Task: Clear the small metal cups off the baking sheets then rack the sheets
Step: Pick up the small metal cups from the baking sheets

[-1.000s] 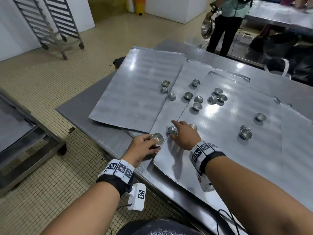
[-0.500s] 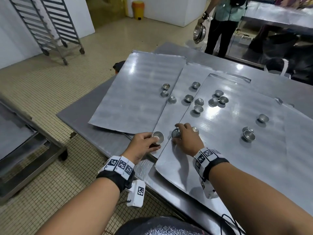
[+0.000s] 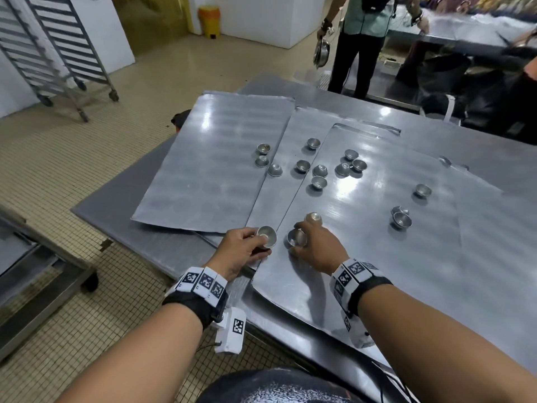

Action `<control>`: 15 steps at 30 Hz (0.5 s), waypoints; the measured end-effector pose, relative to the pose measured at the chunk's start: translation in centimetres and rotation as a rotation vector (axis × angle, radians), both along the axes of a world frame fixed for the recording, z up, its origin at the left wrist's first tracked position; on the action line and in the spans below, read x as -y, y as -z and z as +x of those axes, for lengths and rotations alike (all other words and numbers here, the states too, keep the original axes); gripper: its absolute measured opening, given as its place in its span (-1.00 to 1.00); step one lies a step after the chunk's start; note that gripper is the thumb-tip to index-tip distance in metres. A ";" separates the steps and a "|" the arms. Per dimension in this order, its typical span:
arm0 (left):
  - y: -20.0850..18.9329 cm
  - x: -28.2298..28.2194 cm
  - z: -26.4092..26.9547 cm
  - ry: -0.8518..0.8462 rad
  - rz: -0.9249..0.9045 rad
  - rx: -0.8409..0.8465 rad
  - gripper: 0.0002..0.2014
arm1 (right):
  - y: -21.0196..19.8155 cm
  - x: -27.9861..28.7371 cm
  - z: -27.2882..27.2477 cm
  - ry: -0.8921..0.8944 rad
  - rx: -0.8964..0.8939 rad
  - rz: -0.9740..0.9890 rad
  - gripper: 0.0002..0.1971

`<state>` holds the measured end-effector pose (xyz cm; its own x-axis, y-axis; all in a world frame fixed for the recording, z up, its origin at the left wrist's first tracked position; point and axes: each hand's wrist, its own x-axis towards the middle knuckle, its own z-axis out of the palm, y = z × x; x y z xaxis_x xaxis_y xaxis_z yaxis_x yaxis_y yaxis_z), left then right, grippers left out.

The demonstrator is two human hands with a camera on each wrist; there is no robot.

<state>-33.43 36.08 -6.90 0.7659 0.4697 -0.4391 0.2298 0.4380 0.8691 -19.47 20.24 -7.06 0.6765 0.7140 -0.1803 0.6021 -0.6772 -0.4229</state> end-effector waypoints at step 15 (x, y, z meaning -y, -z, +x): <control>-0.3 1.0 0.8 0.010 -0.011 -0.002 -0.87 | -1.9 0.6 -0.6 0.017 -0.059 0.303 -0.45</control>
<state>-32.61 35.08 -6.64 0.7697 0.4570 -0.4458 0.2356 0.4456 0.8637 -20.05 19.65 -5.18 0.6838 0.7297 -0.0002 0.5600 -0.5249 -0.6410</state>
